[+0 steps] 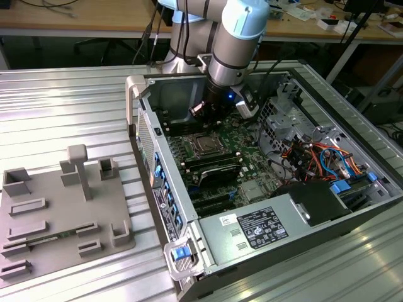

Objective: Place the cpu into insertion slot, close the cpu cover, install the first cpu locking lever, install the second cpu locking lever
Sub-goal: 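Install the first cpu locking lever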

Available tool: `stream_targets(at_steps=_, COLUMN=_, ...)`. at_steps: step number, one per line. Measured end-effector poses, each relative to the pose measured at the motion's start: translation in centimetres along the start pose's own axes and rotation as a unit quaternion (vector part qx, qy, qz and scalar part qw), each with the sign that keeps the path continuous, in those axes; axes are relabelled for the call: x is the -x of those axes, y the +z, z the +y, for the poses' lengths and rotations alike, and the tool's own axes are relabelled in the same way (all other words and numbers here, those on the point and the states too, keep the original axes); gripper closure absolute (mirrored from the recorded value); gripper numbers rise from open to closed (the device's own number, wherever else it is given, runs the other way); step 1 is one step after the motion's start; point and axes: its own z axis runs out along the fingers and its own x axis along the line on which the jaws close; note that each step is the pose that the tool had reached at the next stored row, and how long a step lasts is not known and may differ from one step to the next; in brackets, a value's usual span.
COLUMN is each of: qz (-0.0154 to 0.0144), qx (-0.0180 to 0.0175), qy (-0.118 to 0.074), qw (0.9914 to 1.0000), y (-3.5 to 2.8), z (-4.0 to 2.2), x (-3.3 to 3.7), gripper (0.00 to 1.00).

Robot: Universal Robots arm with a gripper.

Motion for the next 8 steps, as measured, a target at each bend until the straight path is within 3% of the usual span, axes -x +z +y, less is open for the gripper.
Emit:
stream_targets(at_steps=4, qz=-0.0003, qx=0.0003, qy=0.000, qw=1.00000, y=-0.11, z=0.01, x=0.00, gripper=0.89)
stream_targets(at_steps=8, qz=-0.0002, qx=0.0002, qy=0.000, qw=1.00000, y=-0.75, z=0.06, x=0.03, gripper=0.89)
